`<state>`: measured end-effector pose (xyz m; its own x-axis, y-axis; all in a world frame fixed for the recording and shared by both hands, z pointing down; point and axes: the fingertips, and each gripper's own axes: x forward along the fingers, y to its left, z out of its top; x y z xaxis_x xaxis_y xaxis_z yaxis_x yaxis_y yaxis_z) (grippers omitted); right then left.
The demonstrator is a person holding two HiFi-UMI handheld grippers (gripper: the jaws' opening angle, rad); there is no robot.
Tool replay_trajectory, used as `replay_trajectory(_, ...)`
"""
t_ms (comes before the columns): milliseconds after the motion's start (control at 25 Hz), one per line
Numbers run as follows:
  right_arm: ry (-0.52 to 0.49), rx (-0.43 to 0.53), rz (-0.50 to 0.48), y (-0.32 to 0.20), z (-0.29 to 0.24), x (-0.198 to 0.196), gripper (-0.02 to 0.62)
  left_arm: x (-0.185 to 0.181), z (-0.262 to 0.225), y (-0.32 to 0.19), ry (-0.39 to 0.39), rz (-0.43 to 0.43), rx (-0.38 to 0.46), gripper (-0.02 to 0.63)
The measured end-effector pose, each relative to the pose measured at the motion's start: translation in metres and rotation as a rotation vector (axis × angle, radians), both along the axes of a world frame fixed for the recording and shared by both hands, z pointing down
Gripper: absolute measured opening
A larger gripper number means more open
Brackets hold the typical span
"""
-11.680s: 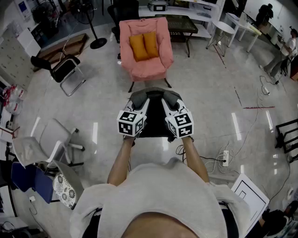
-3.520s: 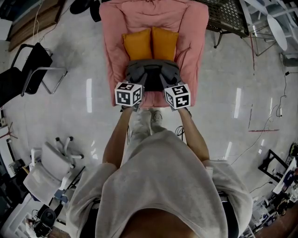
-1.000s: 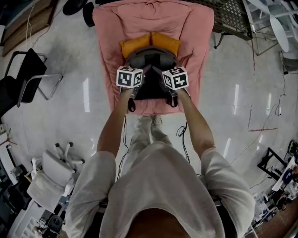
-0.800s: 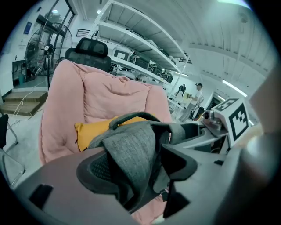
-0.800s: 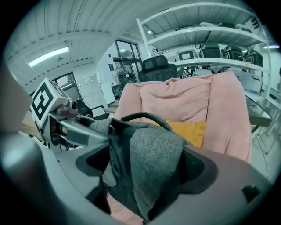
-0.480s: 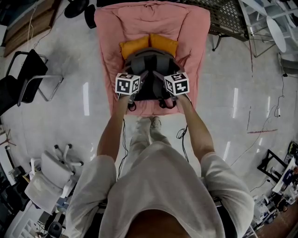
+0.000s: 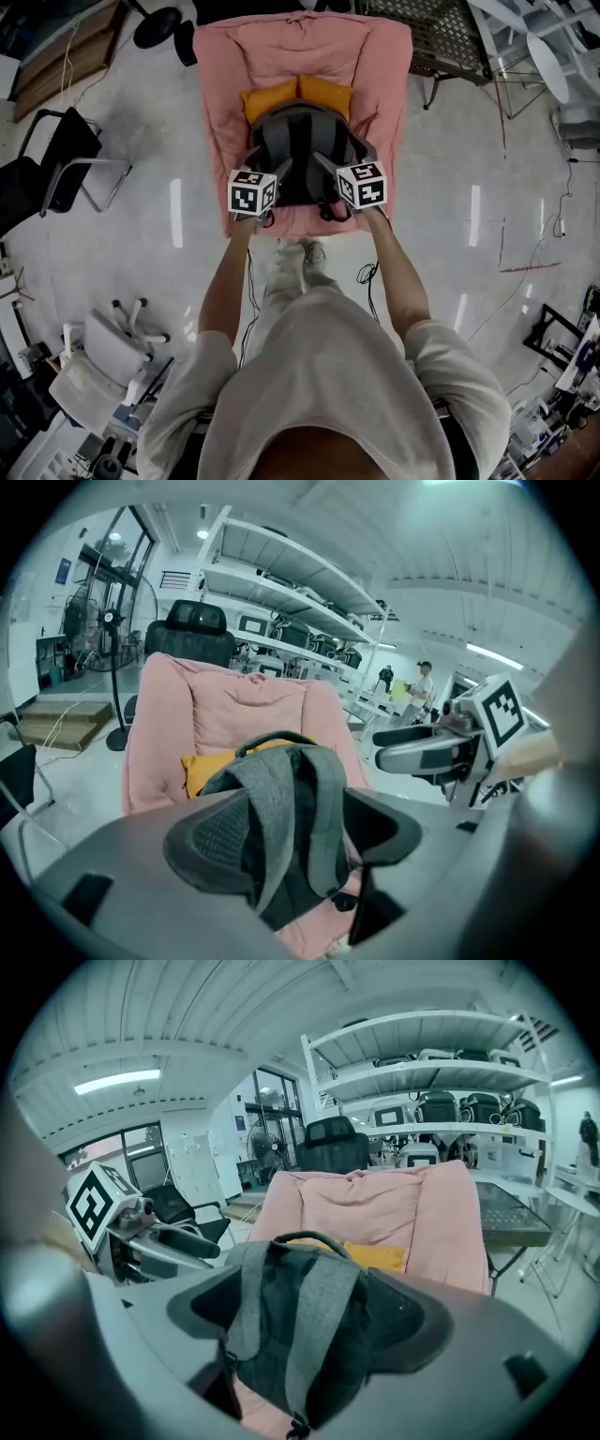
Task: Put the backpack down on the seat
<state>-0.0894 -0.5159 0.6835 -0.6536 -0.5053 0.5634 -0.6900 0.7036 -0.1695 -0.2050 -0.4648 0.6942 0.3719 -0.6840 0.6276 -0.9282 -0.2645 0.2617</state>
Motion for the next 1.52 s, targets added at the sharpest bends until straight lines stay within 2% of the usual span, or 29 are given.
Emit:
replay_trajectory(280, -0.015, 0.081, 0.015, 0.033, -0.04, 0.02, 0.345, 0.017, -0.045, 0.034, -0.014, -0.001, 0.106, 0.291)
replay_trajectory(600, -0.035, 0.17, 0.05, 0.071, -0.088, 0.047, 0.213, 0.04, -0.093, 0.069, -0.011, 0.023, 0.194, 0.287)
replay_trajectory(840, -0.042, 0.214, 0.059, 0.095, -0.116, 0.063, 0.106, 0.05, -0.125, 0.087, 0.004, -0.004, 0.256, 0.189)
replay_trajectory(1000, -0.047, 0.236, 0.065, 0.104, -0.129, 0.071, 0.03, 0.051, -0.135, 0.094, -0.022, -0.013, 0.279, 0.122)
replay_trajectory(1200, -0.055, 0.267, 0.042, 0.113, -0.147, 0.074, -0.001, 0.049, -0.147, 0.103, -0.042, -0.026, 0.289, 0.04)
replay_trajectory(1520, -0.062, 0.318, 0.03, 0.121, -0.168, 0.085, -0.002, 0.056, -0.167, 0.109, -0.052, -0.018, 0.318, 0.017)
